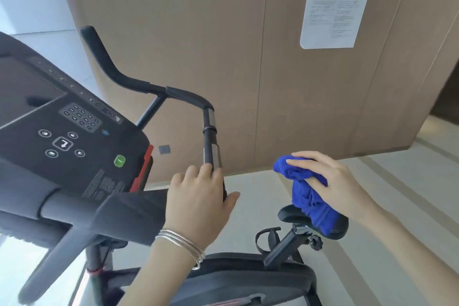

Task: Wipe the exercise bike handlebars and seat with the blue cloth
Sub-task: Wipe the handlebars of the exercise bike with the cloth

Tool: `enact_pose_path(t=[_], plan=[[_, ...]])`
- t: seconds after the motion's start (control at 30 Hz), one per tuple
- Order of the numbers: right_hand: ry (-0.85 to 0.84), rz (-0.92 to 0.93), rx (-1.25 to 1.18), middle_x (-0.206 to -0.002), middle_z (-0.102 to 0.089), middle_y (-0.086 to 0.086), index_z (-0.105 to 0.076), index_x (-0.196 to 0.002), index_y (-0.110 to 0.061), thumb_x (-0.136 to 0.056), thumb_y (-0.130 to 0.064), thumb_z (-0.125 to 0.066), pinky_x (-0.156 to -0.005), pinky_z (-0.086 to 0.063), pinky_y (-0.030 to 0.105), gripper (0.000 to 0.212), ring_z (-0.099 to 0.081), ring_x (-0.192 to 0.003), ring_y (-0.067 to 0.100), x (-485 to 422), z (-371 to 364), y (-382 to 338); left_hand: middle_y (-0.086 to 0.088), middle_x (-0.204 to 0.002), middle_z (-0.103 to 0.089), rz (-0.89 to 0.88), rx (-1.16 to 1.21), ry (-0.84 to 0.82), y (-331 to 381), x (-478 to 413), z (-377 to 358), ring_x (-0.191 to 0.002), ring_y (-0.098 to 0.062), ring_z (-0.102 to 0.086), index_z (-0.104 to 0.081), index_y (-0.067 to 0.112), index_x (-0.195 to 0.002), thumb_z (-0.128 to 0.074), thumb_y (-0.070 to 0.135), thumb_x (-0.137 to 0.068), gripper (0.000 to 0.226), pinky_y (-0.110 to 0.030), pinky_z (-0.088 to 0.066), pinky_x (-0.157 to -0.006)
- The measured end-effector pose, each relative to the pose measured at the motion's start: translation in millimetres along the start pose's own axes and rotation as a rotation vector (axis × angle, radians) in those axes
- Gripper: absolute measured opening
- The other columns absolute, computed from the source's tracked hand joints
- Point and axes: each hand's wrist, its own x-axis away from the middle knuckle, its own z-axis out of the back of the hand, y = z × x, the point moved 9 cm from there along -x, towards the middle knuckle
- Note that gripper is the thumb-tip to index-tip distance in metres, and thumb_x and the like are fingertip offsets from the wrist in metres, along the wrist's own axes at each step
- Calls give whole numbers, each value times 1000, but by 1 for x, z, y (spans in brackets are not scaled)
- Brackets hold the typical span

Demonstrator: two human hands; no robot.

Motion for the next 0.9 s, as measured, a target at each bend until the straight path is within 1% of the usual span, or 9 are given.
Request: enact_pose_path(t=[0.07, 0.1, 0.2, 0.23, 0.33, 0.4, 0.63, 0.73, 0.9], plan=[[-18, 13, -14, -126, -49, -23, -61, -118, -33, -84, 11, -54, -94, -35, 16, 56, -53, -111, 13, 7, 13, 21, 3, -125, -54, 19, -6, 22, 36, -10, -1, -117, -24, -49, -52, 24, -119, -39, 56, -90, 46, -41, -37, -102], [-27, 10, -24, -126, -49, -23, -61, -118, -34, -84, 11, -54, -94, -35, 15, 57, -52, -111, 12, 10, 20, 32, 2, -124, -57, 15, 20, 44, 55, -15, 1, -117, -26, -51, -57, 22, -116, -47, 54, -87, 44, -42, -38, -102], [-46, -14, -26, -126, -51, -18, -62, -118, -30, -84, 12, -52, -97, -37, 22, 55, -51, -113, 15, 19, 39, 63, 0, -106, -68, -62, 112, 110, 111, -32, -1, -102, -26, -62, -67, 19, -102, -66, 46, -77, 36, -39, -51, -86], [-51, -23, -21, -126, -52, -15, -62, -118, -27, -83, 13, -52, -98, -37, 25, 54, -51, -114, 16, 23, 45, 74, 0, -107, -67, -84, 156, 93, 128, -37, -7, -102, -26, -62, -67, 18, -104, -66, 44, -77, 36, -38, -50, -85], [-40, -76, -30, -124, -55, -10, -64, -116, -25, -82, 14, -53, -99, -38, 25, 53, -52, -114, 15, 41, 62, 109, 7, -137, -46, -161, 253, -45, 172, -56, -37, -125, -19, -42, -44, 27, -132, -46, 45, -90, 45, -32, -35, -100], [-15, -109, -35, -123, -55, -13, -64, -116, -26, -82, 12, -54, -97, -38, 22, 52, -53, -112, 12, 52, 74, 133, 11, -145, -34, -211, 286, -69, 196, -70, -54, -130, -15, -34, -33, 33, -138, -39, 45, -93, 47, -30, -30, -104], [39, -211, -11, -122, -52, -20, -62, -117, -28, -83, 11, -55, -96, -39, 24, 52, -53, -112, 13, 59, 100, 218, 12, -144, -35, -309, 271, -59, 254, -130, -88, -129, -14, -34, -31, 34, -138, -37, 44, -93, 46, -28, -31, -102], [57, -218, 8, -122, -50, -23, -62, -118, -28, -84, 8, -56, -96, -39, 21, 50, -53, -112, 10, 46, 113, 248, 10, -143, -37, -323, 259, -62, 271, -167, -101, -130, -16, -33, -30, 32, -139, -35, 44, -94, 47, -29, -30, -103], [58, -235, 1, -123, -51, -21, -61, -119, -30, -84, 7, -57, -95, -38, 19, 51, -52, -111, 8, 21, 128, 296, 11, -141, -38, -341, 276, -87, 296, -221, -123, -129, -16, -32, -31, 32, -139, -37, 44, -94, 47, -29, -29, -103]])
